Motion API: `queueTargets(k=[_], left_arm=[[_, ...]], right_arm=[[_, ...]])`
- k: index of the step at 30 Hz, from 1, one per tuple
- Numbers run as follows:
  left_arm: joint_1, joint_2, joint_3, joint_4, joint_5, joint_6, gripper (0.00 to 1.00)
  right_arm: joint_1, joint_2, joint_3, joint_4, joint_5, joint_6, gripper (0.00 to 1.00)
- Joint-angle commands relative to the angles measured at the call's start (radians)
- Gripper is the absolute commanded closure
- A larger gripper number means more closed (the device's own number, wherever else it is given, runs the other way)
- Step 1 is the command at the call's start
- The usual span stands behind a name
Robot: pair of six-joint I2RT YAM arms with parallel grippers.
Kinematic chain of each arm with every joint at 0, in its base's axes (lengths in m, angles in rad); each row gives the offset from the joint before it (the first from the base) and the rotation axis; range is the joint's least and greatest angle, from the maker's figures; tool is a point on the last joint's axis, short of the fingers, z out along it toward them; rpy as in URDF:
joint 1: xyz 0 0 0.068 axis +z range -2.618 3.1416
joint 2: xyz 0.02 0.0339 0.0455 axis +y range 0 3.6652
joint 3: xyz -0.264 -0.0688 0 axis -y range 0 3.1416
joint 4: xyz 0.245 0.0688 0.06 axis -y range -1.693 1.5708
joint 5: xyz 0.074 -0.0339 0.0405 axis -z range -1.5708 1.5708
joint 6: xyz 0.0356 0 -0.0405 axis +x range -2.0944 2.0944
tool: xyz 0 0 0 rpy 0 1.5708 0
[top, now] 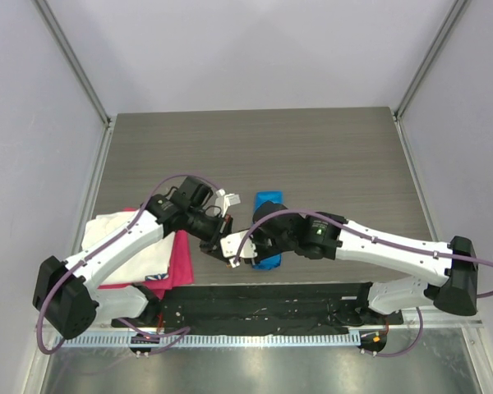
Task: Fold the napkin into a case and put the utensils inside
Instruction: Pass from the left arm to the right
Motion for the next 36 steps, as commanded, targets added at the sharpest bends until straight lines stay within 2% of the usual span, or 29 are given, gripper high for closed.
queueTargets(k=[1, 9, 16, 20, 21, 22, 24, 25, 28, 32, 36], left_arm=[[0.002, -0.001, 0.016, 0.055, 0.075, -0.022, 1.0], [0.003, -0.007, 0.017, 0.055, 0.09, -0.027, 1.0], [0.009, -0.018, 0.017, 0.067, 0.125, -0.045, 1.0], [0.023, -0.014, 0.037, 0.064, 0.147, -0.053, 0.99], [0.025, -0.013, 0.042, 0.061, 0.144, -0.055, 0.96], [0.031, -0.011, 0.043, 0.066, 0.142, -0.061, 0.86], [0.046, -0.013, 0.043, 0.087, 0.133, -0.077, 0.82], [0.051, -0.014, 0.037, 0.124, 0.127, -0.109, 0.74], [0.071, -0.001, 0.048, 0.159, 0.11, -0.139, 0.61], [0.114, 0.002, 0.06, 0.19, 0.059, -0.16, 0.55], [0.212, -0.008, 0.091, 0.159, -0.005, -0.142, 0.5]], right_arm=[[0.018, 0.002, 0.054, 0.024, -0.028, -0.016, 0.63], [0.035, 0.01, 0.044, 0.034, -0.013, -0.032, 0.63], [0.054, 0.013, 0.045, 0.015, 0.012, -0.035, 0.88], [0.07, -0.015, 0.012, 0.047, 0.045, -0.031, 0.96], [0.072, -0.021, 0.007, 0.057, 0.049, -0.014, 0.98], [0.07, -0.035, 0.002, 0.064, 0.049, -0.009, 0.99], [0.072, -0.043, -0.012, 0.077, 0.049, 0.007, 0.99], [0.072, -0.05, -0.018, 0.083, 0.085, 0.023, 0.99], [0.07, -0.067, -0.062, 0.119, 0.098, 0.05, 0.99], [0.069, -0.093, -0.117, 0.162, 0.113, 0.084, 0.99], [0.057, -0.113, -0.156, 0.187, 0.141, 0.162, 0.99]])
